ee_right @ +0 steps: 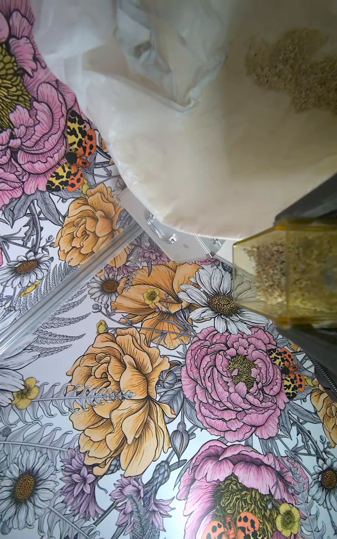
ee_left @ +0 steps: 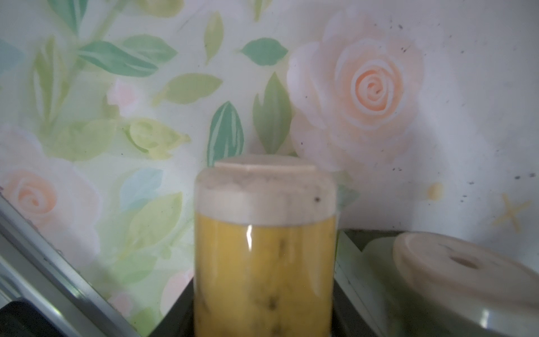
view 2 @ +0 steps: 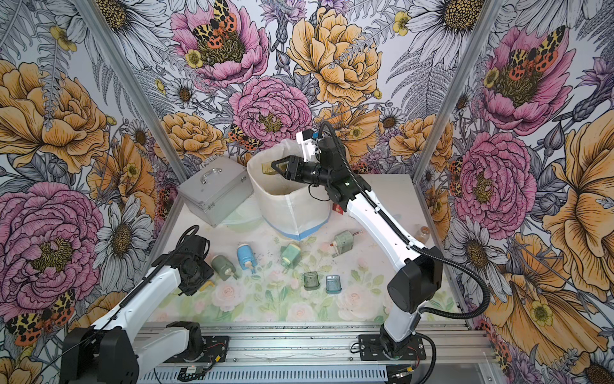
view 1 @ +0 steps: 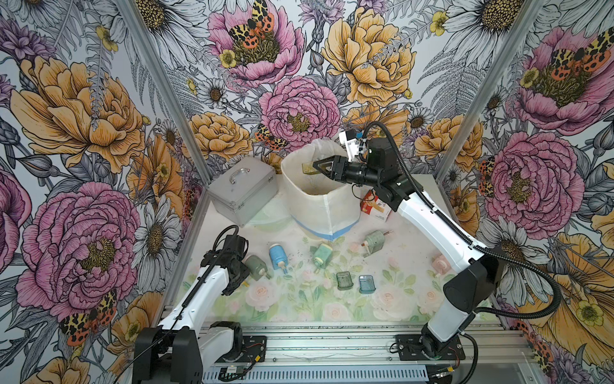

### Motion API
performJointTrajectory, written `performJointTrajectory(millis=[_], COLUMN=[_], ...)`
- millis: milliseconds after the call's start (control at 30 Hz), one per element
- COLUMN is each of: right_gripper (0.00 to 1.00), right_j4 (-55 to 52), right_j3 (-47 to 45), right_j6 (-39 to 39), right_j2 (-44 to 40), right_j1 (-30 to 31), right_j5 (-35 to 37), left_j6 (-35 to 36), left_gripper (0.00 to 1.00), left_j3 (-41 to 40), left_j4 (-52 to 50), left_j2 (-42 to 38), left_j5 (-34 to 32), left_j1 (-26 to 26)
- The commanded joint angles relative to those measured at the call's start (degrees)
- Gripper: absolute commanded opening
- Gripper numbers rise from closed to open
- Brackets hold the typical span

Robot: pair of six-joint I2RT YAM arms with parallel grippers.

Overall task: Take out the pencil sharpener tray and clean the shavings
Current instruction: Place the pencil sharpener at the center of the board.

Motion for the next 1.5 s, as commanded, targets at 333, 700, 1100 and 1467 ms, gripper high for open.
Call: performJointTrajectory(millis=[333,700,1100,1467], right_gripper=[0.29,0.28,0.27,0.24], right_j4=[0.71,0.68,-0.81,-2.2], right_j3=[1.85,2.11,2.14,2.91], right_j6=[7.44,11.64,23.25,29.85], right_j2=[1.17,1.73,3.89,3.9], right_j1=[-0.39,-0.46,-0.89,-1.87], right_j5=[0.8,1.5,-1.6,-2.96], left_j6=[-1.07,-1.49,-1.97,2.23], left_gripper=[0.64,0.99,0.99,0.99], left_j3=[-2.46,-2.06,1.79,10.04], left_j4=[1.32,-0.34,-6.01,-12.78], left_j2=[-1.76,-5.43,-11.01,-16.55], left_j5=[1.08,1.57,1.37,-7.25], left_j1=[0.15,0.19,-0.53,-1.63])
